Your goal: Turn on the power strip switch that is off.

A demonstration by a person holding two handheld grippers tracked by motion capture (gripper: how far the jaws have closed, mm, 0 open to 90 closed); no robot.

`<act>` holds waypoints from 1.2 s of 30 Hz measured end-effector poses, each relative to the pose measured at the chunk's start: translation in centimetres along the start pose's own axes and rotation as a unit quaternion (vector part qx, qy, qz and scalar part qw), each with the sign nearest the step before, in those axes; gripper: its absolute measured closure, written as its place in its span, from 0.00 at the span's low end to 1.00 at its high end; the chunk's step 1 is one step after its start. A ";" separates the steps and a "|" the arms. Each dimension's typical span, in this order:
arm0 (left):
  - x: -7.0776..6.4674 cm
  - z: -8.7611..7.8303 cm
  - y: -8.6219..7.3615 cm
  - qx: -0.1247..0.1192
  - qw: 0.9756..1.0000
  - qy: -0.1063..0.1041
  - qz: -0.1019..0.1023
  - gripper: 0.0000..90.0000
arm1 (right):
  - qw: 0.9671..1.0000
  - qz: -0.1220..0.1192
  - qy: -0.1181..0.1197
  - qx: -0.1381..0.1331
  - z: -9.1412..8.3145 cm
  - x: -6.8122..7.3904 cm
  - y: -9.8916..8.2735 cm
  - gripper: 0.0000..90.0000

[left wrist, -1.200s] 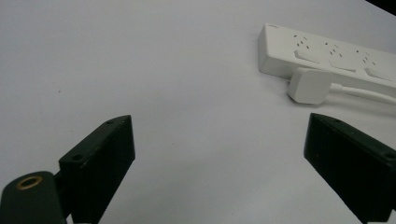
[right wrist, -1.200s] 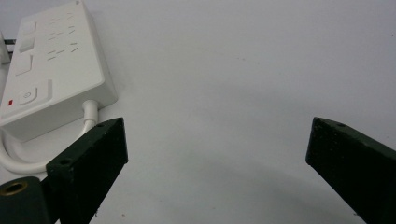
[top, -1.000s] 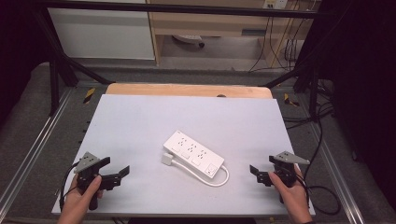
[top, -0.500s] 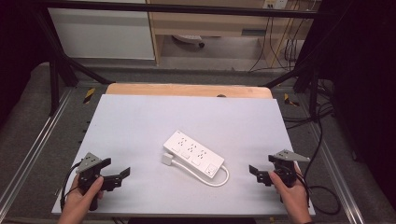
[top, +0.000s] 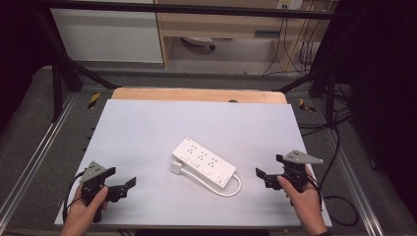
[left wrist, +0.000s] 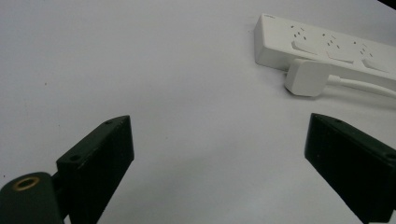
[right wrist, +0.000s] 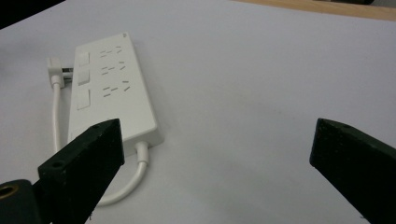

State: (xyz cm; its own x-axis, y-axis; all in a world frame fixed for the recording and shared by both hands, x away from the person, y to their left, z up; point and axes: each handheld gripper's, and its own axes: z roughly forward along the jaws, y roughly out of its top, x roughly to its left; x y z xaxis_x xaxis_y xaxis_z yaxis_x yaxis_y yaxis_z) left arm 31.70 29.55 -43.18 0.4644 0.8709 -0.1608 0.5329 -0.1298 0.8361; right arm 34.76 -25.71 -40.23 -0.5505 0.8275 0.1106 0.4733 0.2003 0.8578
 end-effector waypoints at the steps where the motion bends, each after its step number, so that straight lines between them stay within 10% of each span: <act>1: 0.0 0.0 0.0 0.001 1.000 0.001 -0.001 0.09 | 1.000 0.000 0.000 0.000 0.0 0.0 0.0 0.04; 36: -0.4 0.5 -0.1 0.016 1.000 -0.012 0.000 0.09 | 0.997 -0.044 0.057 -0.002 3.1 3.7 5.4 0.11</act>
State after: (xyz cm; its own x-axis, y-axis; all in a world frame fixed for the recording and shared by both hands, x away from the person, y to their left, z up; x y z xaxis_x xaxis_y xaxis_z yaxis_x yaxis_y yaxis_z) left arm 31.77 28.96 -43.41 0.4811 0.8593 -0.1738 0.5555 -0.1455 0.8187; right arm 37.44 -19.97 -36.78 -0.6642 0.7420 0.0910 0.4172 0.2669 0.8688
